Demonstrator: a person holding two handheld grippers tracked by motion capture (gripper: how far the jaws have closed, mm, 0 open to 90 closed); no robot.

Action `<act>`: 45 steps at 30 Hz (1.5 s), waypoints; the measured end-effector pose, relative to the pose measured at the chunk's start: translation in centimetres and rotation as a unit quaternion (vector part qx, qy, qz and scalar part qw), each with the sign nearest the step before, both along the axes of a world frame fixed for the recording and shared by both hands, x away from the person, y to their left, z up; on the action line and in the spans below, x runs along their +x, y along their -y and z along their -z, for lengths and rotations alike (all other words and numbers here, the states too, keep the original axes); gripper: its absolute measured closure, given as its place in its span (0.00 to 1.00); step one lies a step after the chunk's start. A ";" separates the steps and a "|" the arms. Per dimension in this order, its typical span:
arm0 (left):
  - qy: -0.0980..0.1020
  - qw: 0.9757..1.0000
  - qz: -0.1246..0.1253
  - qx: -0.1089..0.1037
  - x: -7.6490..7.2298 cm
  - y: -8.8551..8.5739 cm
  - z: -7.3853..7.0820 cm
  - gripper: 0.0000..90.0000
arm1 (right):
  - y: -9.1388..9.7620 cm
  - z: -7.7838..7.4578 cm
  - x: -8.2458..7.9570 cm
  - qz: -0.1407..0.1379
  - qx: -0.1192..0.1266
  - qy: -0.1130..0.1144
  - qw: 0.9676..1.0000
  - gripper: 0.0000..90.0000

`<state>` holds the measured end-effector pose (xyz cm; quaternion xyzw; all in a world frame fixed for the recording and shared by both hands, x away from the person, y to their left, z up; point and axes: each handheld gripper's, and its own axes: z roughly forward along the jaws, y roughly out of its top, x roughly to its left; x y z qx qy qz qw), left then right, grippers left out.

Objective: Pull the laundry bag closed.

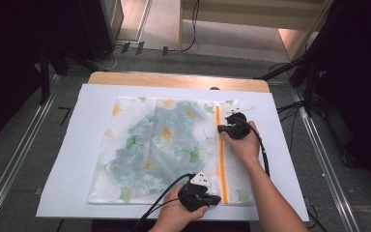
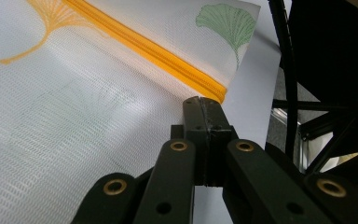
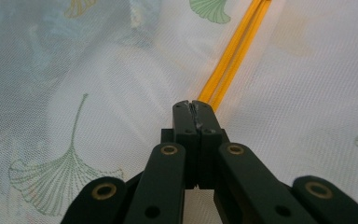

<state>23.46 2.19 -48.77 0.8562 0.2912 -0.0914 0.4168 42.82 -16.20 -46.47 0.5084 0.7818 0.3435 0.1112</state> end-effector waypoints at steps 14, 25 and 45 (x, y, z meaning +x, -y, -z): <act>-0.008 1.000 0.000 -0.001 0.2 0.0 0.0 1.00 | 0.0 0.3 1.1 0.019 0.005 0.009 1.000 1.00; -0.010 1.000 -0.003 -0.003 0.1 0.0 0.0 1.00 | -0.1 -0.5 3.2 0.034 0.003 0.017 0.999 1.00; -0.006 1.000 -0.001 0.000 0.1 0.0 0.0 1.00 | -0.2 -1.3 8.5 0.072 0.024 0.010 0.997 1.00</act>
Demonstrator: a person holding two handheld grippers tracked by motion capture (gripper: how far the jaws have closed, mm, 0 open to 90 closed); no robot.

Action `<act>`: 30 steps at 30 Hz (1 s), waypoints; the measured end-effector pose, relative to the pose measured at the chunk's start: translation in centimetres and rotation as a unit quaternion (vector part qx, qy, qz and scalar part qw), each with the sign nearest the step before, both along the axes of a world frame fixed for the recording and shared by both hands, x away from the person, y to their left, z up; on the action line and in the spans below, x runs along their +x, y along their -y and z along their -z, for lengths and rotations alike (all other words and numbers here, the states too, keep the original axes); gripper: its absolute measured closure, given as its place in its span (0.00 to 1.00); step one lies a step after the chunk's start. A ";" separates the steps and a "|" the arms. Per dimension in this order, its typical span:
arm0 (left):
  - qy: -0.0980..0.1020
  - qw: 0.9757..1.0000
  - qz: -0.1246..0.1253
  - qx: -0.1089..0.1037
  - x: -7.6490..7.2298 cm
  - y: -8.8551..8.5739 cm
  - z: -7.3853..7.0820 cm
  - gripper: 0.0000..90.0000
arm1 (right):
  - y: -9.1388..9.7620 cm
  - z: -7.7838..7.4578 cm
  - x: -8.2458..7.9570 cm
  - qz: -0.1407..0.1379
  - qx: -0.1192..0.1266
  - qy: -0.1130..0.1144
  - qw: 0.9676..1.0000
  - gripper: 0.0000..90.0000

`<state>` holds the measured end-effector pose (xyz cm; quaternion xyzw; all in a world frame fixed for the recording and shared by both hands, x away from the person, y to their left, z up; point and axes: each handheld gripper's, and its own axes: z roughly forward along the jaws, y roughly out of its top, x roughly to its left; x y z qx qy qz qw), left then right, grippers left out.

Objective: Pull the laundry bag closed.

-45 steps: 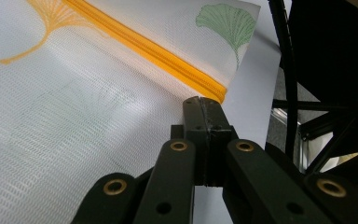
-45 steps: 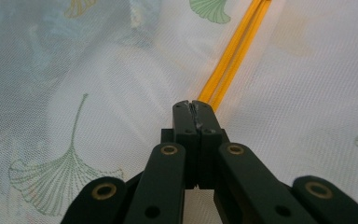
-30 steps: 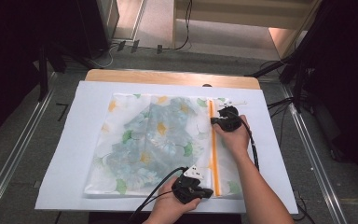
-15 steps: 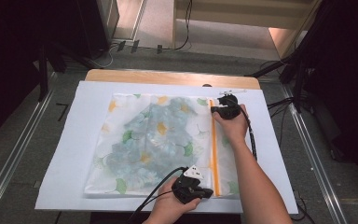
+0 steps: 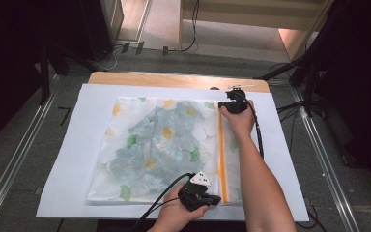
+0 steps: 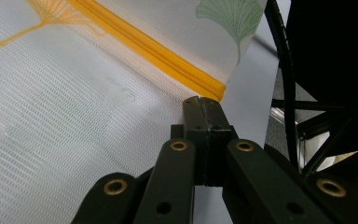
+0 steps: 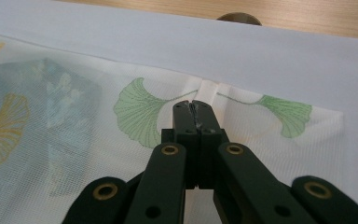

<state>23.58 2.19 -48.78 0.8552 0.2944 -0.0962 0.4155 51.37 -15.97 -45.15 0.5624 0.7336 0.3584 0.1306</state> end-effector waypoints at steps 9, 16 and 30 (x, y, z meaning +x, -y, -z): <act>-0.005 1.000 0.001 -0.003 0.0 0.0 0.0 1.00 | 0.3 -0.9 1.7 0.028 0.007 0.020 0.999 1.00; -0.004 1.000 0.002 -0.002 0.1 0.0 0.0 1.00 | 0.1 -0.7 0.8 0.002 0.039 -0.005 0.999 1.00; -0.003 1.000 0.005 -0.001 0.1 0.0 0.0 1.00 | 0.4 2.2 -2.4 -0.052 0.002 -0.013 0.999 0.98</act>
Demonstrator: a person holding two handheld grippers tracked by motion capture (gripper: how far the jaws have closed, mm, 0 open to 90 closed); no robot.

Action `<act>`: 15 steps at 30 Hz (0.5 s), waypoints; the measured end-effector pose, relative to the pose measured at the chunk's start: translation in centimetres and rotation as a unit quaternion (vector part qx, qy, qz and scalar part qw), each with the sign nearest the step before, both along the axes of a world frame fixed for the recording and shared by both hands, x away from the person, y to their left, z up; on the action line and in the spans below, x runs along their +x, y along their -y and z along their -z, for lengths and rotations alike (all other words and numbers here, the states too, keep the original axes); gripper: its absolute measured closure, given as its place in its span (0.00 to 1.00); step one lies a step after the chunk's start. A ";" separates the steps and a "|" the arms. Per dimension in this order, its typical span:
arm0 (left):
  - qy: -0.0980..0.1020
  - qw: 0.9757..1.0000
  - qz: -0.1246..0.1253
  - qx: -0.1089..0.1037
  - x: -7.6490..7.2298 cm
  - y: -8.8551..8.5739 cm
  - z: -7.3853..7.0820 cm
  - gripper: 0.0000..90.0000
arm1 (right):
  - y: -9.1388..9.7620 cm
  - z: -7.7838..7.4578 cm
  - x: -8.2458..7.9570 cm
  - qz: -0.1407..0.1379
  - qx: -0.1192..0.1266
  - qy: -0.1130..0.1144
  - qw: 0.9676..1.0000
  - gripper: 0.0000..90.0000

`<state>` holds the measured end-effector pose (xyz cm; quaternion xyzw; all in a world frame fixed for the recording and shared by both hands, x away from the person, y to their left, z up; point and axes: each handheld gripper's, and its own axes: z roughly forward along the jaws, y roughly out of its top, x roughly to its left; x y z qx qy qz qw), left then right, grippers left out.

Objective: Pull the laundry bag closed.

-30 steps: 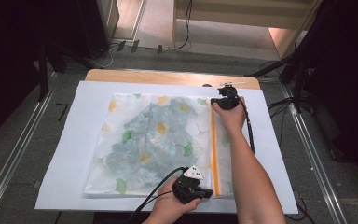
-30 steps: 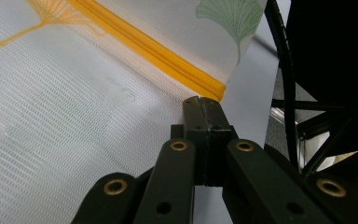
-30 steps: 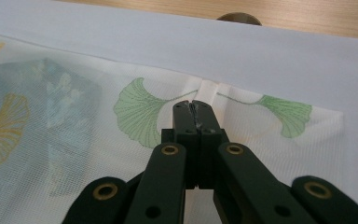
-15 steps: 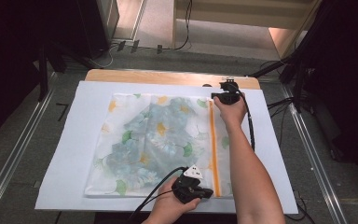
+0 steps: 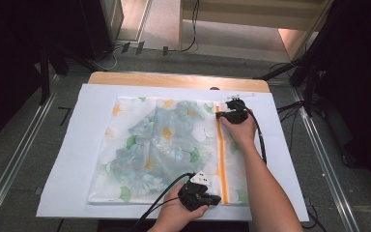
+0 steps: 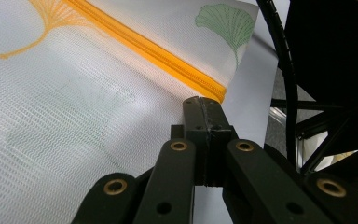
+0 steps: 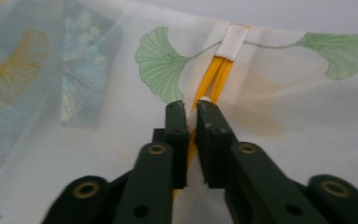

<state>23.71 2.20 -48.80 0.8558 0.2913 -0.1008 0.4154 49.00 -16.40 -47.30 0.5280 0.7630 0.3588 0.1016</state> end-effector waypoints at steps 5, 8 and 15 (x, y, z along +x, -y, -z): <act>0.000 1.000 0.000 0.000 0.0 0.0 0.0 1.00 | 0.0 -0.1 0.4 0.023 -0.003 -0.004 1.000 1.00; 0.000 1.000 -0.001 0.001 0.0 0.0 0.0 1.00 | 0.6 0.0 0.8 0.040 0.017 -0.007 0.999 1.00; 0.001 1.000 -0.002 -0.001 -0.1 0.0 0.0 1.00 | 0.0 -0.1 0.5 0.050 0.031 -0.009 0.998 0.82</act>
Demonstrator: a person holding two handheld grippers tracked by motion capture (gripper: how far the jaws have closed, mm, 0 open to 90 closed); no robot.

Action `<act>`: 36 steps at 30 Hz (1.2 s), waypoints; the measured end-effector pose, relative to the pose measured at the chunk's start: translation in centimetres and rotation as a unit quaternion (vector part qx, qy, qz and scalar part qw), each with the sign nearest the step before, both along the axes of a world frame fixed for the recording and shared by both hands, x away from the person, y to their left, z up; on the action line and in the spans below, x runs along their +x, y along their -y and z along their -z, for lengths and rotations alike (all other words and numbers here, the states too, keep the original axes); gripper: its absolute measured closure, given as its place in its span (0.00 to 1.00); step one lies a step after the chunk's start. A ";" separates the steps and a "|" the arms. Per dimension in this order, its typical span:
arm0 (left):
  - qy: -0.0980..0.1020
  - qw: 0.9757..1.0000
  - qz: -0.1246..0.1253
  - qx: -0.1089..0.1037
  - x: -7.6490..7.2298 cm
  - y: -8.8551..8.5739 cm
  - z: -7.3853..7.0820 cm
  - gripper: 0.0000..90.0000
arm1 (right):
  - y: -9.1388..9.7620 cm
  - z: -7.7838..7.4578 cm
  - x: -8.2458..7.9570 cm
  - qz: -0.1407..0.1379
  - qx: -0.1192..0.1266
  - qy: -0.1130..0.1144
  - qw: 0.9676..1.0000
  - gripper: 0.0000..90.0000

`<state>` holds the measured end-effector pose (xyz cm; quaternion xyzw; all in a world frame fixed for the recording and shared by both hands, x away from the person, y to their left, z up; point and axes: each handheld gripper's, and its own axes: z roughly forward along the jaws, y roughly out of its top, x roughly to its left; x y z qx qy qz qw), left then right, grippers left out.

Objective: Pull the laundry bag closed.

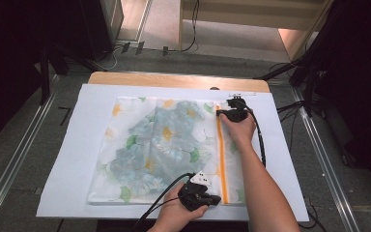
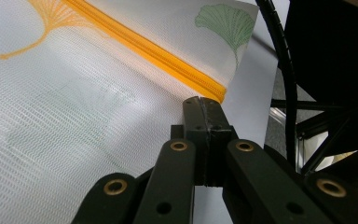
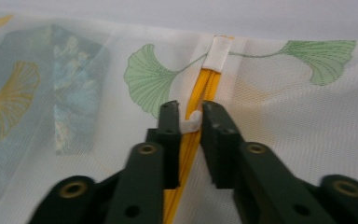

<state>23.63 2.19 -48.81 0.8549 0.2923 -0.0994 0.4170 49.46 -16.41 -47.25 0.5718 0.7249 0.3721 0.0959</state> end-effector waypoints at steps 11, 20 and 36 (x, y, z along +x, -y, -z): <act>0.002 1.000 -0.001 0.002 -0.1 0.0 0.0 1.00 | -1.0 -0.1 0.0 0.022 0.009 -0.010 1.000 0.73; 0.003 1.000 -0.001 0.000 -0.1 0.0 0.0 1.00 | -0.4 0.0 -0.1 0.025 -0.025 -0.001 0.999 0.96; 0.001 1.000 -0.002 0.002 0.0 0.0 0.0 1.00 | -0.4 0.1 -0.5 0.011 -0.030 0.014 0.999 1.00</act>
